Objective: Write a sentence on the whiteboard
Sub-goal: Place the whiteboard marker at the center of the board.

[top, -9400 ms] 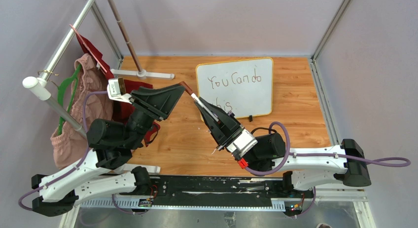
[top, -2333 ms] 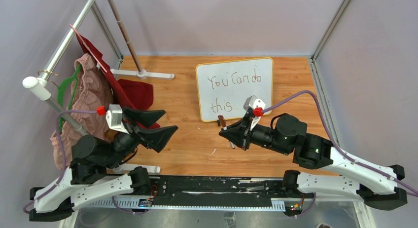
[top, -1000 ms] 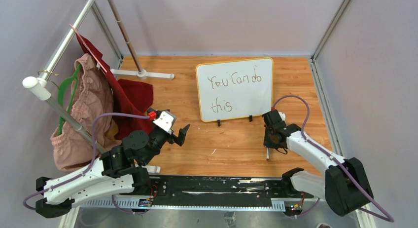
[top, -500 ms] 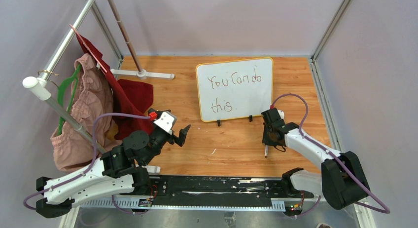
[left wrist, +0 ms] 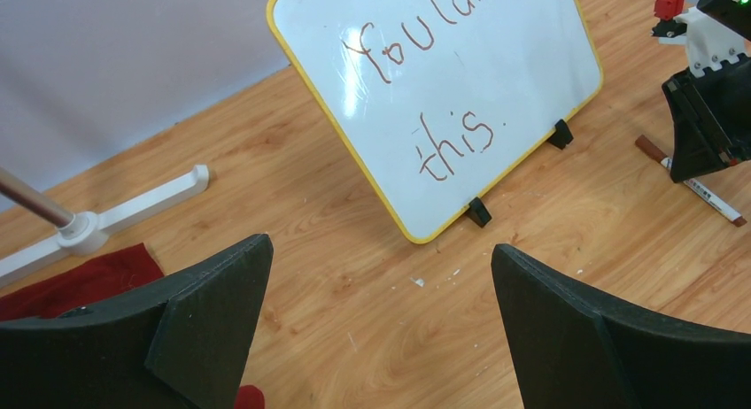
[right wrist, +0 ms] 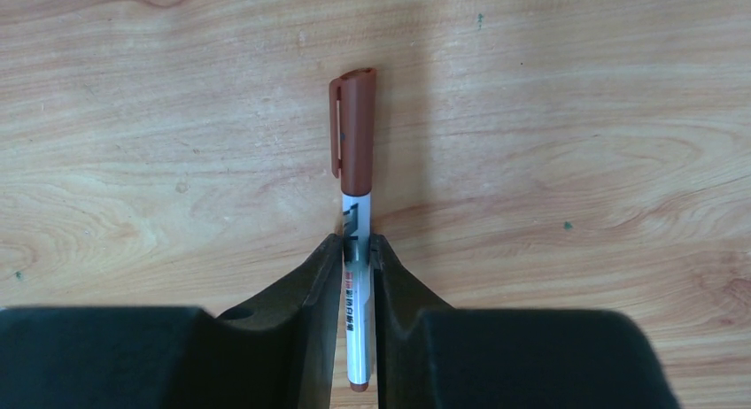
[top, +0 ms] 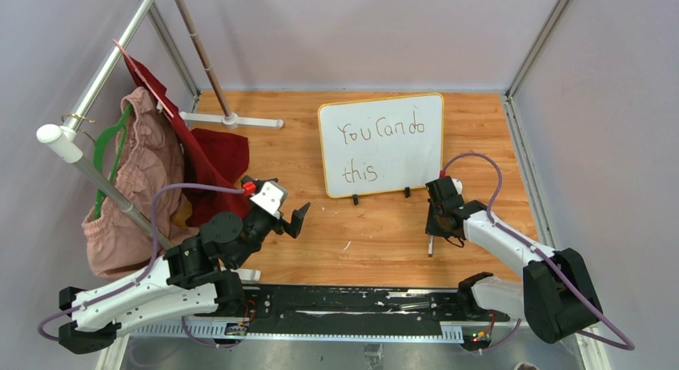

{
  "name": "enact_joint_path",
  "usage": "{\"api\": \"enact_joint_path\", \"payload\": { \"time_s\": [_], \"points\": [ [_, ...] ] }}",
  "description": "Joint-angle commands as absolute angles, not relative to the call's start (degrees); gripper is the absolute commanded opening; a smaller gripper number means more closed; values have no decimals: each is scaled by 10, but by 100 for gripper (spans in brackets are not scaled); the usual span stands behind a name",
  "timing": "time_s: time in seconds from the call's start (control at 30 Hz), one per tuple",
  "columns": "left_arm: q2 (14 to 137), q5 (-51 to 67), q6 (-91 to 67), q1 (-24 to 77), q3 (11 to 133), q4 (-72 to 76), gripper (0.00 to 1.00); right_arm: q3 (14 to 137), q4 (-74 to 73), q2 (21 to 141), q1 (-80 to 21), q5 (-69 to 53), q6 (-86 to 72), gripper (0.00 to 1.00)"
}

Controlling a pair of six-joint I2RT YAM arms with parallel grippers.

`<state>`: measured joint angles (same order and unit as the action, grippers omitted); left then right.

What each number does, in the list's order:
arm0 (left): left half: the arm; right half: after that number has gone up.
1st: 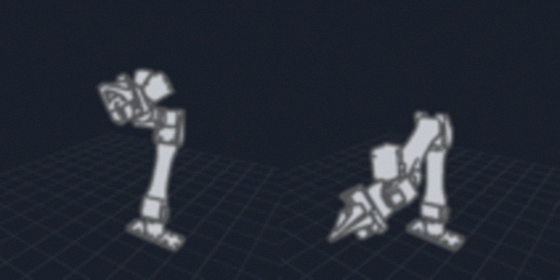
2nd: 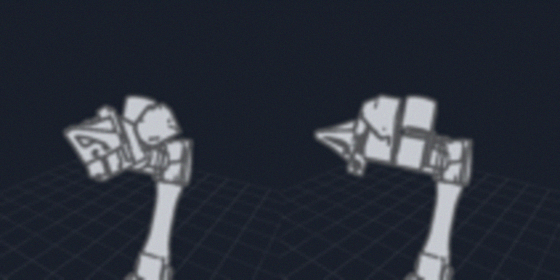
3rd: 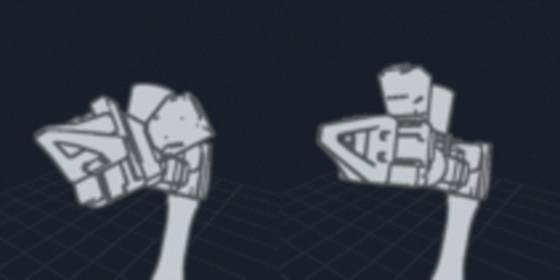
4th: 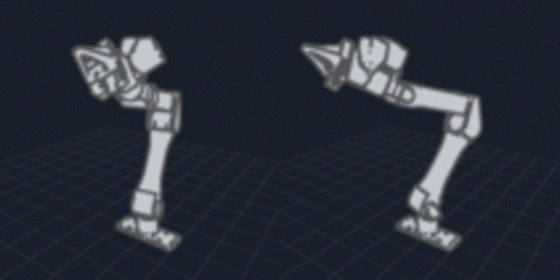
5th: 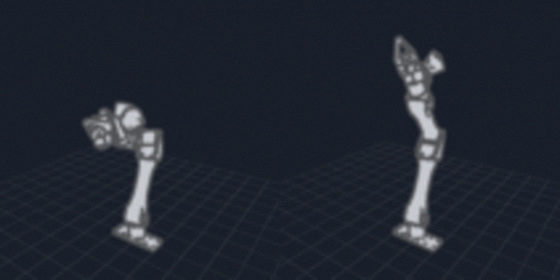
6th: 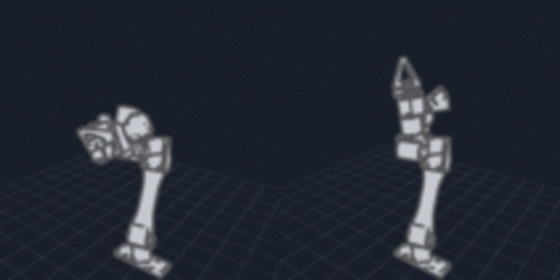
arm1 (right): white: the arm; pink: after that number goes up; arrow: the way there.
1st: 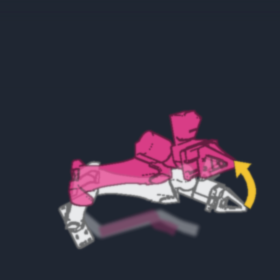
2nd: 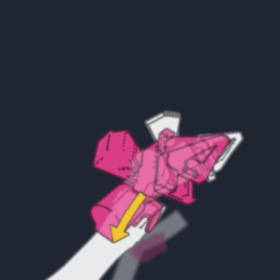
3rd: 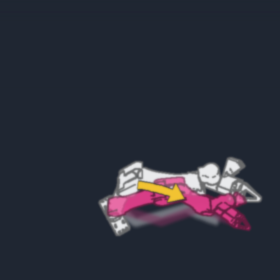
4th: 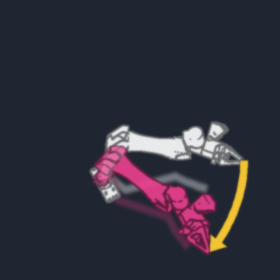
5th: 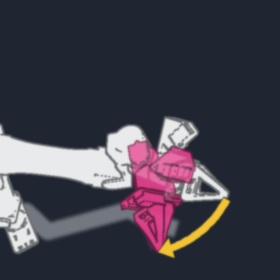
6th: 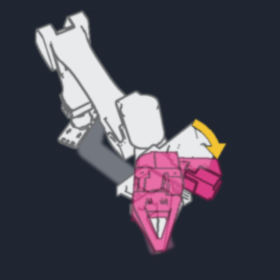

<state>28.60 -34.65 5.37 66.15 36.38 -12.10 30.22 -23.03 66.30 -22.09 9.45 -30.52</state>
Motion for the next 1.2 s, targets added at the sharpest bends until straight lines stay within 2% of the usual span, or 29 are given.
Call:
{"api": "enact_joint_path", "payload": {
  "time_s": [0.0,0.3,0.83,1.17],
  "points": [
    [284,-341,48,663,359,-102,100,286,-243,660,-210,96,-311,23],
    [284,-339,47,663,359,-102,100,285,-255,645,-210,94,-312,23],
    [288,-334,47,663,357,-99,100,282,-251,645,-209,91,-305,0],
    [288,-333,46,663,358,-102,100,284,-243,656,-209,87,-304,0]
  ]
}}
